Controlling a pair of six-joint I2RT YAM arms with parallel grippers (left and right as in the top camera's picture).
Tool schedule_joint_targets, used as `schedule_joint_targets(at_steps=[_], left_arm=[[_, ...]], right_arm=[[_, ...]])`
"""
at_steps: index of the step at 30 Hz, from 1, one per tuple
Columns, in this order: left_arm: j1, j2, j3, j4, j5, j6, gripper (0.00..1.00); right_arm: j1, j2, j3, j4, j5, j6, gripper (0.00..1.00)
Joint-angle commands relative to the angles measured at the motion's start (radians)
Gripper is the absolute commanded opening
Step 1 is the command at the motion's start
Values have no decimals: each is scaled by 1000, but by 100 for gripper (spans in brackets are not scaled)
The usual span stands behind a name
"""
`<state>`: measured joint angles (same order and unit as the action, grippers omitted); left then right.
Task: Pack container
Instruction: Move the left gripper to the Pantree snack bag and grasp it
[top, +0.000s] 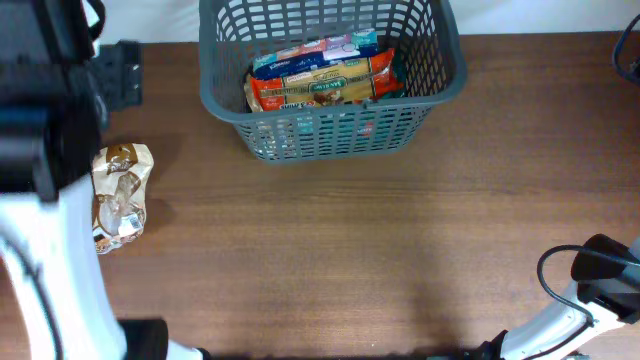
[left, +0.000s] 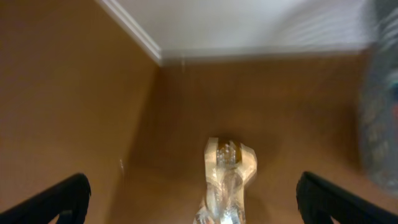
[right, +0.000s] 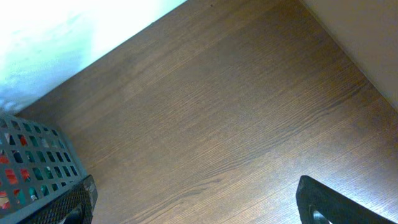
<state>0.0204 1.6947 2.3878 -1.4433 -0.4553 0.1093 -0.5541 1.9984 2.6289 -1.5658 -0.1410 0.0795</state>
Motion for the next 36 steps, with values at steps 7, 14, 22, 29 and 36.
schedule_joint_targets(at_steps=[7,14,22,29,36], left_arm=[[203,231,-358,68,161,-148,99],[270,412,-513,193,138,-146,99],[332,556,-541,256,146,-100,99],[333,632,-542,267,243,-6,96],[333,671,-542,266,288,-3,57]], right_arm=[[-3,3,11,2,-6,7,99],[-3,3,11,2,-6,7,99],[-3,4,11,2,-6,7,99],[-3,3,11,2,-6,7,99],[-3,3,11,2,-6,7,99]])
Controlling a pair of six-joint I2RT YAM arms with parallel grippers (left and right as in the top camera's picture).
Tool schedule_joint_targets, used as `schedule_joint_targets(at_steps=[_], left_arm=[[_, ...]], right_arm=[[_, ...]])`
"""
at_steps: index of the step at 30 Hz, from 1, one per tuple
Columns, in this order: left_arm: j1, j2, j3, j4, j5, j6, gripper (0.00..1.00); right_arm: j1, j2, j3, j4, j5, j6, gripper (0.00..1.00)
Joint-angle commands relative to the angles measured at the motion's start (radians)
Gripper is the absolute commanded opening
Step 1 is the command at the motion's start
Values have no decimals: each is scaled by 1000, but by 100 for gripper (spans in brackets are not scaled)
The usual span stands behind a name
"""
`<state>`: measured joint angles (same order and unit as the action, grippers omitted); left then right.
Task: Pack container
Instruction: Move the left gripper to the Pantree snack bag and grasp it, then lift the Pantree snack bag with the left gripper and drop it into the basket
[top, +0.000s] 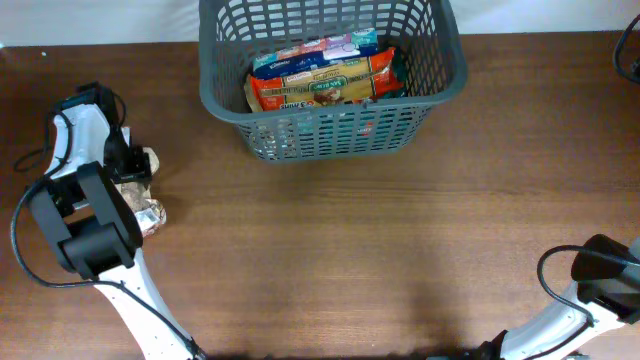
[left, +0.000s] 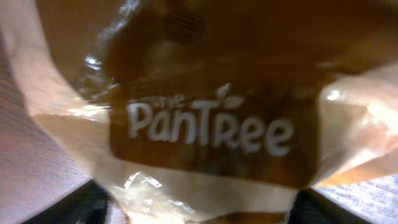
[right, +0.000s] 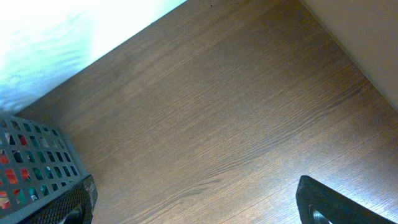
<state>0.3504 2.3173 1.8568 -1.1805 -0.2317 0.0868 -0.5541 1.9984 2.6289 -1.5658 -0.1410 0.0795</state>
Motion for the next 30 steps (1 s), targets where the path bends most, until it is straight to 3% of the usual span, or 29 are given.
schedule_joint_targets(at_steps=[1,3,4,14,30], left_arm=[[3,48,-11,3,64,20,37],[3,48,-11,3,64,20,5],[3,48,-11,-1,64,19,2],[3,-19,16,-45,87,20,2],[-74,-495,334,-16,87,44,1]], right_arm=[[-3,3,11,2,-6,7,99],[-3,3,11,2,-6,7,99],[-3,3,11,2,-6,7,99],[-3,3,11,2,-6,7,99],[-3,3,11,2,-6,7,99]])
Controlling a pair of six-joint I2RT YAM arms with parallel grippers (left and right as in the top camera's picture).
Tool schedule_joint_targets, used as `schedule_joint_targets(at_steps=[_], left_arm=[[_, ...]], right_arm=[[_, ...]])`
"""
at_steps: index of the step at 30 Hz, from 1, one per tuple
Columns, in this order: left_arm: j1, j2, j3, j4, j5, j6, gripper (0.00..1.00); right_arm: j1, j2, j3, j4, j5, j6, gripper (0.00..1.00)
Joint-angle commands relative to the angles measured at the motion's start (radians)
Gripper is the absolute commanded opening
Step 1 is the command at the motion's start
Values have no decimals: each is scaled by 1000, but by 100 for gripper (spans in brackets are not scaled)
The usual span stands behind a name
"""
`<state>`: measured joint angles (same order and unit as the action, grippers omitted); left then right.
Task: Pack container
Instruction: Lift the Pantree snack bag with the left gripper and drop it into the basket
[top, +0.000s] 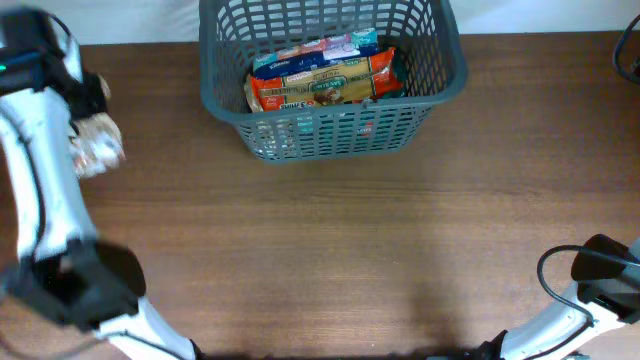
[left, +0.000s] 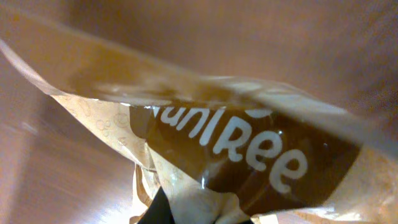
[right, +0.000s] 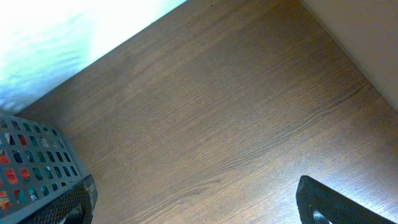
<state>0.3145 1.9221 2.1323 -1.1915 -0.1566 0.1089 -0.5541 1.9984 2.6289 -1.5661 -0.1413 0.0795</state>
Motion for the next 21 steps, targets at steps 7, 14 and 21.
schedule_joint_targets(at_steps=[7,14,21], left_arm=[[-260,-286,152,152,31,280,2],[-573,-295,140,227,232,748,2],[-666,-110,138,250,247,870,2]], right_arm=[[-3,3,11,3,-6,7,99],[-3,3,11,3,-6,7,99],[-3,3,11,3,-6,7,99]])
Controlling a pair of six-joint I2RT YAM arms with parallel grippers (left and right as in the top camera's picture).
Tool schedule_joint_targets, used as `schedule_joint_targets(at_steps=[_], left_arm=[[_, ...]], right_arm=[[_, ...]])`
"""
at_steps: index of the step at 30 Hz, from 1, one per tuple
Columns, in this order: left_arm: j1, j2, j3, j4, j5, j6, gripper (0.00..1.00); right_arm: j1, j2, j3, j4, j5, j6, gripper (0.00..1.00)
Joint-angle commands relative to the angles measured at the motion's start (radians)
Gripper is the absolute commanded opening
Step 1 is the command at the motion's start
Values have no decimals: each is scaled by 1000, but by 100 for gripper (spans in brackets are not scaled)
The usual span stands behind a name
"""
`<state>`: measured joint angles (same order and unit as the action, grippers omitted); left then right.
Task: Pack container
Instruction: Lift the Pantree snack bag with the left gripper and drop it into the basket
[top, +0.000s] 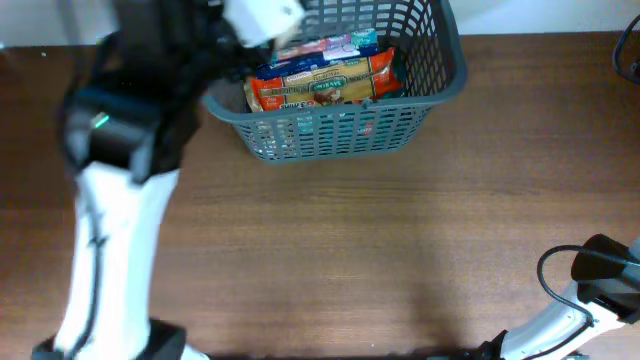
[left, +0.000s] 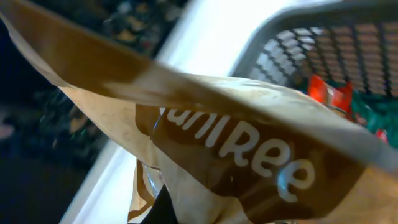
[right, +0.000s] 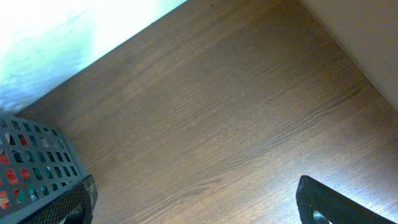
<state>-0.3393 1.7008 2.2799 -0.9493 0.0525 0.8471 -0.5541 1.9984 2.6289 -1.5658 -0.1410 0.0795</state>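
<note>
A brown and tan "PanTree" snack bag fills the left wrist view, held up close to the camera. My left gripper is shut on it, high over the left rim of the grey mesh basket. Its fingers are mostly hidden behind the bag. In the overhead view the arm hides the bag. The basket holds an orange pasta packet and a blue packet. My right gripper stands open over bare wood, nothing between its fingers.
The basket stands at the back middle of the brown wooden table. Its rim and a red packet show past the bag. The right arm's base and cable sit at the front right corner.
My left gripper has moved right with the bag, from above the table's far left edge to over the basket's left rim. The right arm has not moved.
The bag lay on the table at the far left with my left gripper open above it. Then the gripper was down on the bag. Later it held the bag lifted off the wood at the left, and now beside the basket. The right gripper stayed open and still.
</note>
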Motion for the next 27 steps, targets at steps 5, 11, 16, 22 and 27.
schedule_joint_targets(at_steps=[5,11,16,22,27], left_arm=[[-14,304,-9,23,50,139,2],[-14,444,-9,22,49,40,99],[-13,410,32,34,-12,-53,99],[-13,289,161,13,-328,-299,99],[15,164,204,-50,-445,-421,99]], right_arm=[[-3,3,11,2,-6,7,99],[-3,3,11,2,-6,7,99],[-3,3,11,2,-6,7,99],[-3,3,11,2,-6,7,99],[-3,3,11,2,-6,7,99]])
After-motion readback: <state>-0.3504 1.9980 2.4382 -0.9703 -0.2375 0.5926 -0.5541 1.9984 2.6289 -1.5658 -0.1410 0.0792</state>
